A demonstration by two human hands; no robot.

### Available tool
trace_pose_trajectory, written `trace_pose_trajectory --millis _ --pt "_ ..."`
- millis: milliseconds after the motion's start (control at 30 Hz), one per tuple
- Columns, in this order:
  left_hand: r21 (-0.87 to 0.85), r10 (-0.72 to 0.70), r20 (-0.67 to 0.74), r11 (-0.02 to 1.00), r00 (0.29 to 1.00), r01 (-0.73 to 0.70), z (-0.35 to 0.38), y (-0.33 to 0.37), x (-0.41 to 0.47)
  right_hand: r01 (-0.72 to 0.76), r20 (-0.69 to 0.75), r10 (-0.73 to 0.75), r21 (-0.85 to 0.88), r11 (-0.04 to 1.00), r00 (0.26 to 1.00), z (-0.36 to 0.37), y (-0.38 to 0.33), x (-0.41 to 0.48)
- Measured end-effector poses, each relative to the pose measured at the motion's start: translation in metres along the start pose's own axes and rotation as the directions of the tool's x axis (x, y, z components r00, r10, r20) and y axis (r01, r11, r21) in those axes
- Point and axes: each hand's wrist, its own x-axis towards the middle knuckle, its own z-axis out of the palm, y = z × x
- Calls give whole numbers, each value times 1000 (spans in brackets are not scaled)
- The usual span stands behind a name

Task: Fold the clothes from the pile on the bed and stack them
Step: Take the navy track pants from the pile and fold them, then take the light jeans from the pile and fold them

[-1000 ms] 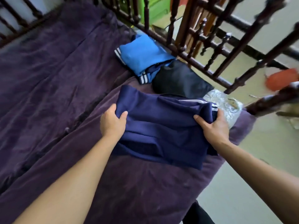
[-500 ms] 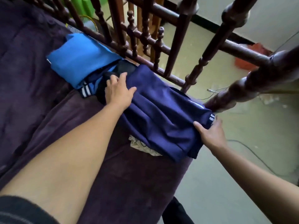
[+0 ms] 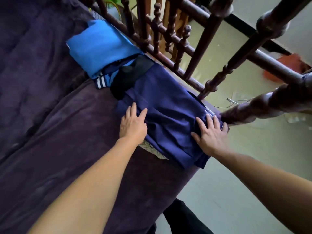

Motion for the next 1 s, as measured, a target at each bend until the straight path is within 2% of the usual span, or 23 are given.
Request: trace_pose_trajectory --millis 133,200,333,467,800,1000 --pt "-92 -87 67 991 994 93 -11 -12 -60 69 -64 -73 -52 996 995 -32 -27 -16" --pt "-135 -144 115 978 983 159 -13 -25 -98 184 -117 -185 -22 983 976 -44 -53 -31" --pt "-206 -287 145 927 947 313 -12 -66 -192 420 -81 -418 10 907 905 -60 -123 -80" --pt "-252 -437 125 855 891 454 -2 -117 -299 599 -51 -599 -21 800 799 -58 -198 -145" --pt "-343 -714 12 654 700 674 31 -215 -595 842 15 -846 -114 528 532 -31 -357 -351" --pt "-416 -862 -30 471 506 778 48 -257 -747 936 26 -940 -106 335 340 -27 -446 -463"
